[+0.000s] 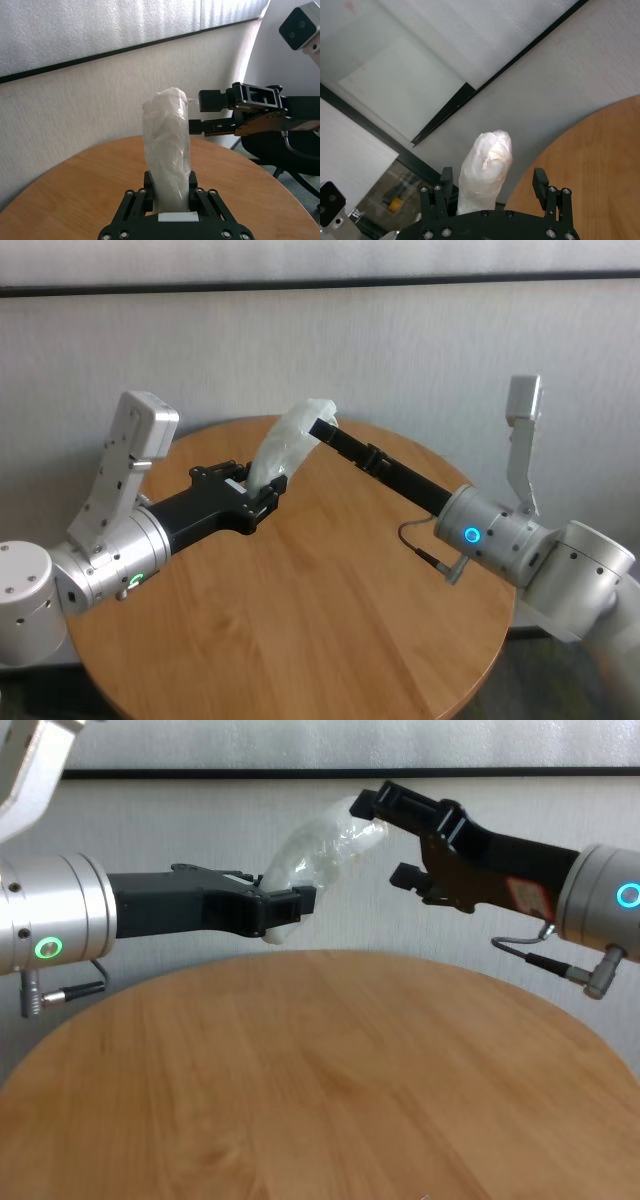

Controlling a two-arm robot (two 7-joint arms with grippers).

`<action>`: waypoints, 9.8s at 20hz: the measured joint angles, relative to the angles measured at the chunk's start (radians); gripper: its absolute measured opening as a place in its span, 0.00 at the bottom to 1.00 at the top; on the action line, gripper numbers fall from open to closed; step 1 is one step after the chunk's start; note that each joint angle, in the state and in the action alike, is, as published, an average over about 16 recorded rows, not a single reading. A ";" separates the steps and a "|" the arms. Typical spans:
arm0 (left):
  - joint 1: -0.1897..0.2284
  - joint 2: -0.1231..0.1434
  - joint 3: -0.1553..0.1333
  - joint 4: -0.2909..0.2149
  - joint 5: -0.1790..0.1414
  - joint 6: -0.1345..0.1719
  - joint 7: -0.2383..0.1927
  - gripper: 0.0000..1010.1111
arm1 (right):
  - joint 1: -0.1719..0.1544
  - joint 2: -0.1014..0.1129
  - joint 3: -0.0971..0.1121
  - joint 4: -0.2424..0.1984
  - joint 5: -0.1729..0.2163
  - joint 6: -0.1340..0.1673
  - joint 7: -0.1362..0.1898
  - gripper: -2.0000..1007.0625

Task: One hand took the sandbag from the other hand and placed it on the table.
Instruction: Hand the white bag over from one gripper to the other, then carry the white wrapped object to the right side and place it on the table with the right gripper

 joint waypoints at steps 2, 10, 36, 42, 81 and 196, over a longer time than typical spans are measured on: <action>0.000 0.000 0.000 0.000 0.000 0.000 0.000 0.40 | 0.005 -0.001 -0.007 0.007 0.003 -0.003 0.006 1.00; 0.000 0.000 0.000 0.000 0.000 0.000 0.000 0.40 | 0.028 -0.003 -0.039 0.032 0.013 -0.009 0.027 1.00; 0.000 0.000 0.000 0.000 0.000 0.000 0.000 0.40 | 0.084 -0.003 -0.103 0.084 0.034 0.004 0.042 1.00; 0.000 0.000 0.000 0.000 0.000 0.000 0.000 0.40 | 0.082 -0.003 -0.101 0.083 0.033 0.004 0.042 0.98; 0.000 0.000 0.000 0.000 0.000 0.000 0.000 0.40 | 0.079 -0.002 -0.100 0.079 0.033 0.001 0.041 0.47; 0.069 -0.041 -0.081 -0.058 0.076 0.087 0.176 0.99 | 0.052 0.280 -0.112 0.217 -0.062 -0.072 -0.092 0.47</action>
